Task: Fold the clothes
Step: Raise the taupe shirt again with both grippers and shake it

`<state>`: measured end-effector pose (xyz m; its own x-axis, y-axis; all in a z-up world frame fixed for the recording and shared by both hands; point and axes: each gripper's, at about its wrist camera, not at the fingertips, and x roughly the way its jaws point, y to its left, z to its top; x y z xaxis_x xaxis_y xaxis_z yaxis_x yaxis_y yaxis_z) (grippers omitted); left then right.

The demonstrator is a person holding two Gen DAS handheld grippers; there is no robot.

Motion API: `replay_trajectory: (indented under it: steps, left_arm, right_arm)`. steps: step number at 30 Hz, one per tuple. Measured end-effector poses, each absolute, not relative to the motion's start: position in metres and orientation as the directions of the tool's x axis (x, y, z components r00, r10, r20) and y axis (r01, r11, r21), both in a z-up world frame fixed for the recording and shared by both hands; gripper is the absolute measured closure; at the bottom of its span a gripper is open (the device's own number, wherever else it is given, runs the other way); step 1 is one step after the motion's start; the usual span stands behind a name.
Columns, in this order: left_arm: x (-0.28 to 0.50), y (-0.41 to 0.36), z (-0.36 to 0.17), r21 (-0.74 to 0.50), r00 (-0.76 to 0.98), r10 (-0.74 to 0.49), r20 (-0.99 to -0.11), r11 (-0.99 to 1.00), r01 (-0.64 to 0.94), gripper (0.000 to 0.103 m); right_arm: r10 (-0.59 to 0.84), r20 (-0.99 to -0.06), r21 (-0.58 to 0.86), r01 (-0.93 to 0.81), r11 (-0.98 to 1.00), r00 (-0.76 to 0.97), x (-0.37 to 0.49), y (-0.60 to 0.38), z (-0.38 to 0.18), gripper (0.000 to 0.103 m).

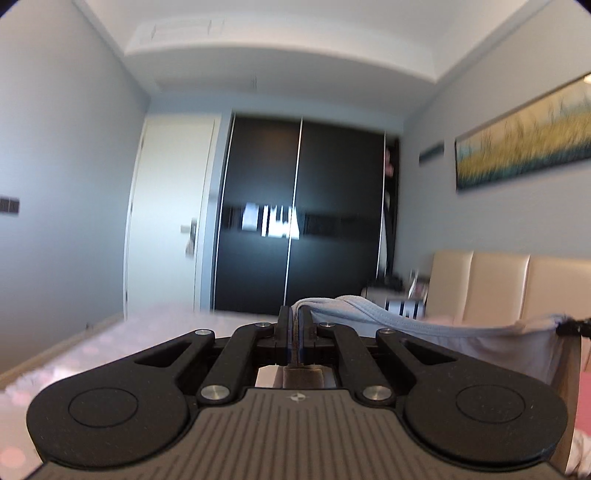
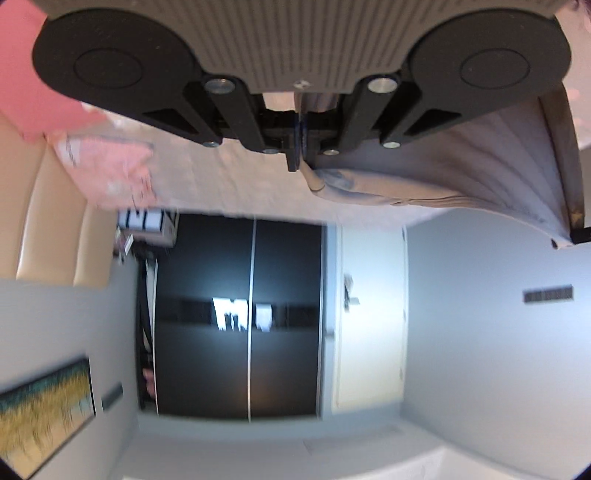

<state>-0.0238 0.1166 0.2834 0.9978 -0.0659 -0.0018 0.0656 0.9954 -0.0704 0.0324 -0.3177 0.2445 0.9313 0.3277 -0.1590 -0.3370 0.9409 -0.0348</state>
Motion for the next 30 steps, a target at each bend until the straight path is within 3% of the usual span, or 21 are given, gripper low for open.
replay_trajectory:
  steps: [5, 9, 15, 22, 30]
  left_arm:
    - [-0.071, 0.108, 0.34, -0.034, 0.986, -0.069, 0.149, 0.997, 0.075, 0.102]
    - [-0.1, 0.106, 0.365, -0.06, 0.967, -0.027, 0.252, 0.997, 0.043, 0.102]
    - [-0.111, 0.084, 0.361, -0.025, 0.973, -0.062, 0.223, 0.997, 0.069, 0.102]
    - [-0.131, 0.101, 0.357, -0.109, 0.968, -0.042, 0.248, 0.992, 0.071, 0.102]
    - [-0.167, 0.101, 0.351, -0.057, 0.959, -0.088, 0.268, 0.993, 0.107, 0.102]
  right_arm:
    - [0.369, -0.06, -0.086, -0.373, 0.924, 0.927, -0.023, -0.314, 0.284, 0.101]
    - [0.419, -0.078, -0.11, -0.426, 0.898, 0.905, -0.047, -0.303, 0.286, 0.101]
    - [0.336, 0.014, -0.081, -0.334, 0.939, 0.942, -0.07, -0.321, 0.297, 0.101]
    - [0.33, 0.079, -0.086, -0.323, 0.942, 0.941, -0.088, -0.329, 0.307, 0.101]
    - [0.316, 0.147, -0.079, -0.307, 0.948, 0.937, -0.12, -0.335, 0.312, 0.101]
